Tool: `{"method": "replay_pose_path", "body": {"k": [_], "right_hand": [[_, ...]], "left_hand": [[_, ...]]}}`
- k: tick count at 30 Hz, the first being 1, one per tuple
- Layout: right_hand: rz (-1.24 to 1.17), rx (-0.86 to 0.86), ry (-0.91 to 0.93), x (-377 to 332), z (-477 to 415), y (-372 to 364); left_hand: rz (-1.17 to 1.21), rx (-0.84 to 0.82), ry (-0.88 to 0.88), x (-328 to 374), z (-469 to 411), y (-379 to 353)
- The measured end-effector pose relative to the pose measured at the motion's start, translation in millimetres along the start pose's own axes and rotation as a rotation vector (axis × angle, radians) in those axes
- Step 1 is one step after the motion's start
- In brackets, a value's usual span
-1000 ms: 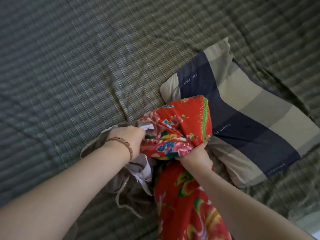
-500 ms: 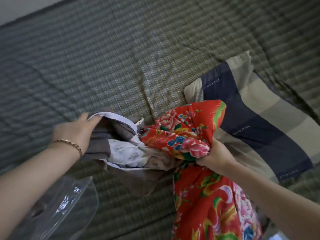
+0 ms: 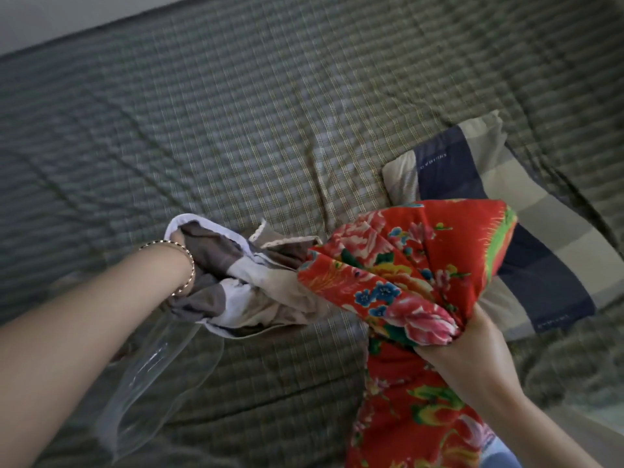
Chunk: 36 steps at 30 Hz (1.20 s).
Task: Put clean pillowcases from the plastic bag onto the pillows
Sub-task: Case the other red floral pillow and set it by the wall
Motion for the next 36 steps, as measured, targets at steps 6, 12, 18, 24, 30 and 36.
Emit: {"method": "replay_pose_path", "body": {"k": [6, 12, 18, 24, 30, 36], "right_hand": [[0.042, -0.094, 0.168, -41.3, 27.9, -19.3], [0.269, -0.285, 0.597, -74.0, 70.7, -70.9], [0.366, -0.455, 0.841, -81.0, 91.7, -103.9], [0.495, -0.674, 0.980, -96.1, 94.8, -125.0], [0.652, -0.872, 0.951, -104.3, 81.4, -133.3], [0.829, -0.996, 1.012, -100.5, 91.1, -143.0]], "left_hand": [[0.673, 0.079, -0.393, 57.1, 52.5, 18.4], [0.918, 0.665, -0.599, 36.6, 102.3, 69.6], [0.894, 0.166, -0.245, 34.4, 61.3, 23.6], [1.304, 0.479, -0.595, 31.6, 103.8, 61.4], [0.635, 0.598, -0.660, 71.3, 149.0, 41.0], [0.290, 0.464, -0.219, 58.2, 90.1, 15.3]]}}
Point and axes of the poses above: each hand's wrist, its own z-axis away from the middle knuckle, its own y-axis out of the back of the hand, x = y × z, the point moved 9 cm from there along -z, towards the middle knuckle, and after that the axes turned 9 degrees about y, right-handed, at the moved point
